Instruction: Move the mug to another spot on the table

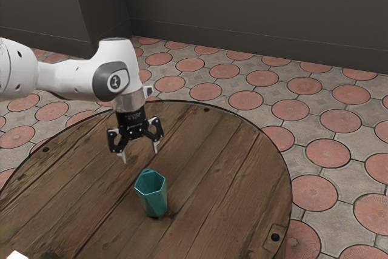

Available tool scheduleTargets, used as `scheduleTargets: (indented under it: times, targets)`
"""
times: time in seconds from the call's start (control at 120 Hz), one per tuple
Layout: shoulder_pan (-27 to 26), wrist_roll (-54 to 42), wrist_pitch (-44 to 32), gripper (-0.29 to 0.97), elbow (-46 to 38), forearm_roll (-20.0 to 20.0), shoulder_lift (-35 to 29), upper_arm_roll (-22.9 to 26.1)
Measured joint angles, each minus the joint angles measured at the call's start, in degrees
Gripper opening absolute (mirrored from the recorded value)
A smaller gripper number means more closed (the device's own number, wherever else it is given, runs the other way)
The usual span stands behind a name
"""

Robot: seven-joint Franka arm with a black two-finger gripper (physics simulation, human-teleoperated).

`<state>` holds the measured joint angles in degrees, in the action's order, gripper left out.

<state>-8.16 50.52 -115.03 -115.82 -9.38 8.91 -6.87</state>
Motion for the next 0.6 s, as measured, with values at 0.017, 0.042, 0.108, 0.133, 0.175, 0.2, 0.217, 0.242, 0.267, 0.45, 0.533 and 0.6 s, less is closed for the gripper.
scheduleTargets:
  times: [0.017, 0.042, 0.108, 0.133, 0.175, 0.2, 0.217, 0.242, 0.267, 0.45, 0.533, 0.6]
  targets:
    - [-0.10, 0.39, -0.05, 0.66, -0.22, -0.03, 0.03, 0.05]
    - [-0.26, 0.94, -0.12, 0.66, -0.45, -0.06, 0.13, 0.10]
    - [-0.64, 2.33, -0.28, 0.66, -0.65, -0.16, 0.55, 0.18]
    - [-0.68, 2.81, -0.34, 0.66, -0.65, -0.19, 0.75, 0.29]
    - [-0.97, 3.55, -0.57, 0.66, -0.69, -0.24, 1.15, 0.47]
    - [-1.20, 3.97, -0.74, 0.66, -0.71, -0.27, 1.44, 0.56]
    - [-1.32, 4.24, -0.84, 0.66, -0.72, -0.28, 1.59, 0.60]
    - [-1.41, 4.59, -0.97, 0.66, -0.73, -0.30, 1.80, 0.65]
    - [-1.44, 4.89, -1.08, 0.66, -0.71, -0.31, 2.03, 0.68]
    - [-0.25, 6.35, -1.96, 0.65, -0.48, -0.36, 4.48, 0.72]
    - [-0.02, 5.97, -2.02, 0.64, -0.66, -0.35, 4.71, 0.72]
    - [0.61, 5.13, -1.14, 0.64, -0.74, -0.30, 4.63, 0.72]
